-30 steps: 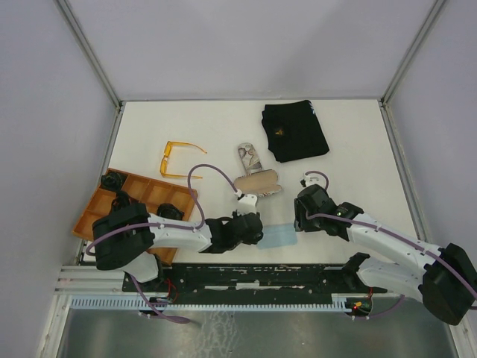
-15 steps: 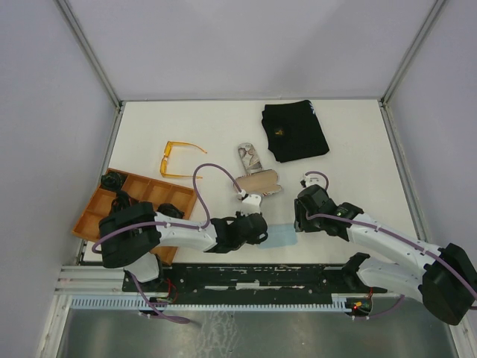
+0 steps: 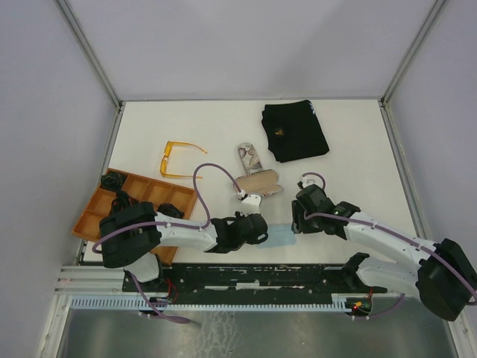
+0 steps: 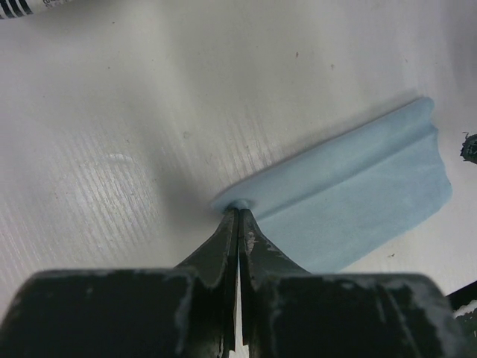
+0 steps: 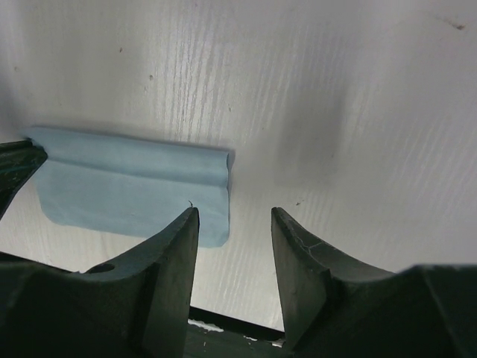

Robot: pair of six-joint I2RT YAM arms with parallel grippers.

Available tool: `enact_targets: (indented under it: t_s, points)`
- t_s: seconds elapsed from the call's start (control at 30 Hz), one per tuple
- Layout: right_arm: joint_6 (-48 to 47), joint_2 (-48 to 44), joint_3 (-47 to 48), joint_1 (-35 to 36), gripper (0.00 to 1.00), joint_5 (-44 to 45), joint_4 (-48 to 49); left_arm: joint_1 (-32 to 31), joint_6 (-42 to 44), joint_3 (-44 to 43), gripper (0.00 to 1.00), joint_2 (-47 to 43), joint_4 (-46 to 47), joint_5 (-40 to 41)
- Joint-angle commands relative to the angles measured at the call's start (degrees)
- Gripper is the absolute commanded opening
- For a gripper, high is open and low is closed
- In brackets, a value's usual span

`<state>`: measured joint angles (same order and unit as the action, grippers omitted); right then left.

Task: Organize the sunglasses
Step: Pick up the glasses cleaning cloth from the center of the board.

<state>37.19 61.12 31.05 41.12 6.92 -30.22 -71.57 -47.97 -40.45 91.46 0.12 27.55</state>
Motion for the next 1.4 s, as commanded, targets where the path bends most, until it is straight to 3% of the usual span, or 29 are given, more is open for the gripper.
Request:
enact_targets:
  t_s: [0.0,0.93,1.37]
  points:
    - [-0.3,2.0,0.1,-0.2,0.51,-1.9,4.3,-0.5,-2.1,0.5,0.03,-1.3,-0.8,2.1]
    - [0.3,11.8,0.9,-2.1,0.3,-5.6,11.2,-0.5,-1.3,1.3,0.03,-1.9,0.5,1.7]
    - [-0.2,9.3,0.9,-2.1,0.07,-4.0,8.8,-0.5,-0.8,1.1,0.03,-2.7,1.2,1.4]
